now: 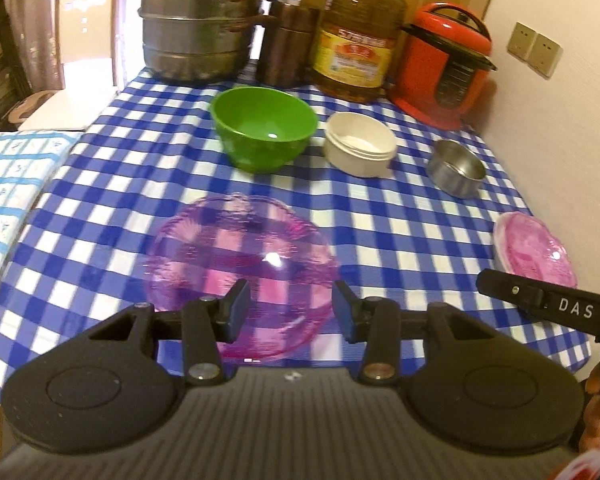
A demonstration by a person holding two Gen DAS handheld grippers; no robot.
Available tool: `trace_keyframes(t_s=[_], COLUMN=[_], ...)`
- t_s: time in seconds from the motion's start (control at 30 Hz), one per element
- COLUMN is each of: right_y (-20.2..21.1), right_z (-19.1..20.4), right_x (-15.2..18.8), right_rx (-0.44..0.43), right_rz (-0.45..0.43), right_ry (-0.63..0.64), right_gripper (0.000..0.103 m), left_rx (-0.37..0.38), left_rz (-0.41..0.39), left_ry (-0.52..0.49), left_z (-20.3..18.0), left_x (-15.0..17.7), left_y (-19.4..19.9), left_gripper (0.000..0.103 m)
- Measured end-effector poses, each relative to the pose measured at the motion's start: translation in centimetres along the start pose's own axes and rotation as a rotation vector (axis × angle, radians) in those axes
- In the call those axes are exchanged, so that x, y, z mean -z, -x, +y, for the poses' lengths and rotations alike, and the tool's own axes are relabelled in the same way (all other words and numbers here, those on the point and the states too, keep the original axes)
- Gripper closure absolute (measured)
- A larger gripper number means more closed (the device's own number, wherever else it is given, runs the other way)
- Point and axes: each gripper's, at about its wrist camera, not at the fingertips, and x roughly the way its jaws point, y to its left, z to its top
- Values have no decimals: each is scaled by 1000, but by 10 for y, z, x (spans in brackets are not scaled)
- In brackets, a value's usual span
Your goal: Organize plates and bowls
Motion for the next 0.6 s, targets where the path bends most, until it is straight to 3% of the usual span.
trace_keyframes(t_s=[0.6], right_y=[-49], right_z=[64], right_x=[12], right_rx=[-55], right_rz=[85], right_ry=[118], right_gripper=[57], left_rx=[-91], left_rz=[-1], left_ry=[71], left_z=[72], left_x=[-1], left_y=[4], left_gripper=[58])
